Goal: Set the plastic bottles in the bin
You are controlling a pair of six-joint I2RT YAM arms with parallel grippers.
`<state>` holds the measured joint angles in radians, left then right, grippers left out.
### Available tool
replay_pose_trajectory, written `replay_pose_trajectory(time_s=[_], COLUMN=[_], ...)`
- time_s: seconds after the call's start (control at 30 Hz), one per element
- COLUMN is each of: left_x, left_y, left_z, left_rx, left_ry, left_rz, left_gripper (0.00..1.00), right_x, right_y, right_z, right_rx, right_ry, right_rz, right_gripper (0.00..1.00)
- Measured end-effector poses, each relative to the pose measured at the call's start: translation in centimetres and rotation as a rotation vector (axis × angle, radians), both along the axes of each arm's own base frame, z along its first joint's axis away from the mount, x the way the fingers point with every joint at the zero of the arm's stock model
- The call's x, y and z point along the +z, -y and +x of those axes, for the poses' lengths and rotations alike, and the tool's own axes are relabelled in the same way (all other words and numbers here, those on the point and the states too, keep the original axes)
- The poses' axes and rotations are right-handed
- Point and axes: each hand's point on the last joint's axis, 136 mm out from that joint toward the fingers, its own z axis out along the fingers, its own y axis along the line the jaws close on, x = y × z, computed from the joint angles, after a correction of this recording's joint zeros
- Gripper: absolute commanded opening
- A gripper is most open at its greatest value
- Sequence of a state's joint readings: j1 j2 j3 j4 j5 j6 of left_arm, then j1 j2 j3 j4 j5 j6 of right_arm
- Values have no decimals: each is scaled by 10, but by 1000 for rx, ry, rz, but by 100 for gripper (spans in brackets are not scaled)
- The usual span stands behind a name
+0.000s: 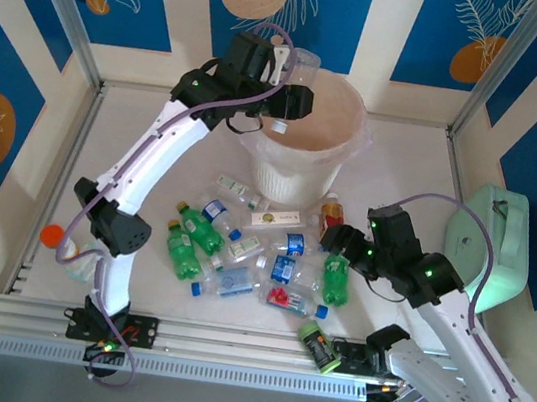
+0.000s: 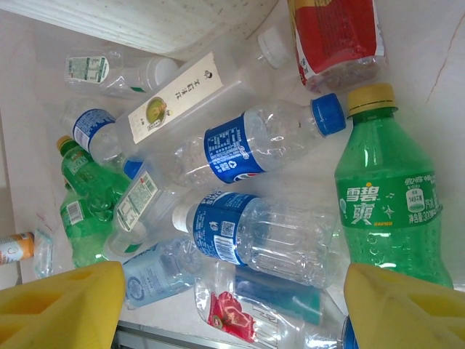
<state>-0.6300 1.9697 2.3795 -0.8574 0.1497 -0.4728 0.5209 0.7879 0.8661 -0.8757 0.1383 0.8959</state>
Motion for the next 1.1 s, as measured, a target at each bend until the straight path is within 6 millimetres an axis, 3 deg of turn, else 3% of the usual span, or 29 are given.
replay_pose_trajectory(time_s=[0.27, 0.43, 0.63, 0.8, 0.87, 1.0, 1.1], left_x=[-10, -11, -1, 22, 29, 33, 23], left_y=[-2, -7, -14, -42, -65, -105, -124], left_z=[7, 11, 9, -19, -40, -81, -103], left_rx=[23, 54, 92, 133, 164, 213, 225], left_ry=[-6, 4, 31, 59, 80, 107, 99], left_rz=[33, 52, 58, 37, 34, 1, -19], left_gripper=[93, 93, 90, 90, 92, 92, 92], right_x=[-16, -23, -32, -29, -26, -34, -44], right_y=[2, 6, 21, 35, 38, 40, 38], right_z=[-3, 2, 26, 48, 54, 51, 41], right_rx=[-1, -7, -47, -88, -85, -70, -64], right_ry=[-5, -3, -35, -79, -90, -142, -182], right_rz=[-1, -17, -81, -116, -132, -159, -177], right_gripper=[80, 81, 81, 82, 82, 81, 82])
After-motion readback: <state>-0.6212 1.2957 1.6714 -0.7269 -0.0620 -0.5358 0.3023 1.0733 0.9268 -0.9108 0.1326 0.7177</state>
